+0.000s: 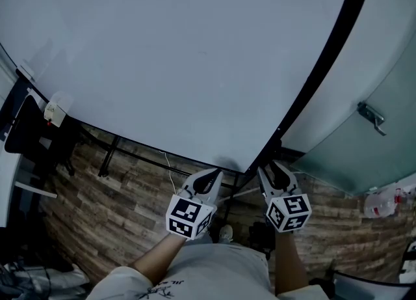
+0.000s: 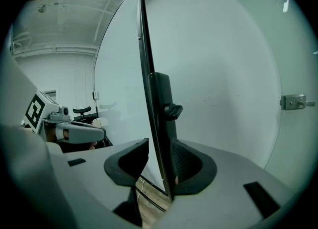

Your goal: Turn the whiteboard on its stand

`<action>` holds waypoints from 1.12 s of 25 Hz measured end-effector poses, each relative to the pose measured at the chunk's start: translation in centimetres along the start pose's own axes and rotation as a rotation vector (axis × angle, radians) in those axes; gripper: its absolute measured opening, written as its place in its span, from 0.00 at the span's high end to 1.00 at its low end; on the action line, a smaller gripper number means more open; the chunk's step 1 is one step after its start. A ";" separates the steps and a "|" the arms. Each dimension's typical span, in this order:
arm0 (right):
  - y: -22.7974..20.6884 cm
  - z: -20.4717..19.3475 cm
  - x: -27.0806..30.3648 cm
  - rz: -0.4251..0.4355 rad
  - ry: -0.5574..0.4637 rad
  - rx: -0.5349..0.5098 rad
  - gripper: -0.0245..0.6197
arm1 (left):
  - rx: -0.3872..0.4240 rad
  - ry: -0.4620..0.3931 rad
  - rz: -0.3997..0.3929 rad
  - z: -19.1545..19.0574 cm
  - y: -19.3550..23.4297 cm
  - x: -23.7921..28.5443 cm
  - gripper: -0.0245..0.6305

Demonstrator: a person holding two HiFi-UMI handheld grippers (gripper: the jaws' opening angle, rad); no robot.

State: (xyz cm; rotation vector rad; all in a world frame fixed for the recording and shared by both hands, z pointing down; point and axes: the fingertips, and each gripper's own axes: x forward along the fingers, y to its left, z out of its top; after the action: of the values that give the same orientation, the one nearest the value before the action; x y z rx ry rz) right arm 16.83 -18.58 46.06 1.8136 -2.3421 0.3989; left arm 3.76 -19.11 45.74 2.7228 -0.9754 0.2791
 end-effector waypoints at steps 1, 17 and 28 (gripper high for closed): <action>0.1 0.0 -0.2 -0.006 0.000 0.002 0.73 | -0.002 0.000 0.000 -0.1 0.0 0.0 0.95; 8.2 -1.7 -1.6 0.065 0.051 -0.046 0.95 | -0.031 -0.017 0.033 -0.4 0.2 -2.5 0.95; 8.1 -1.3 -1.3 0.078 0.045 -0.027 0.95 | -0.016 -0.041 0.046 0.2 0.5 -2.4 0.95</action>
State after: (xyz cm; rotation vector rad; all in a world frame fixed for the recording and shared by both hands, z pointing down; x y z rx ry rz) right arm 9.27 -15.11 46.00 1.6874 -2.3819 0.4123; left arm 1.65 -18.16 45.04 2.7049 -1.0477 0.2229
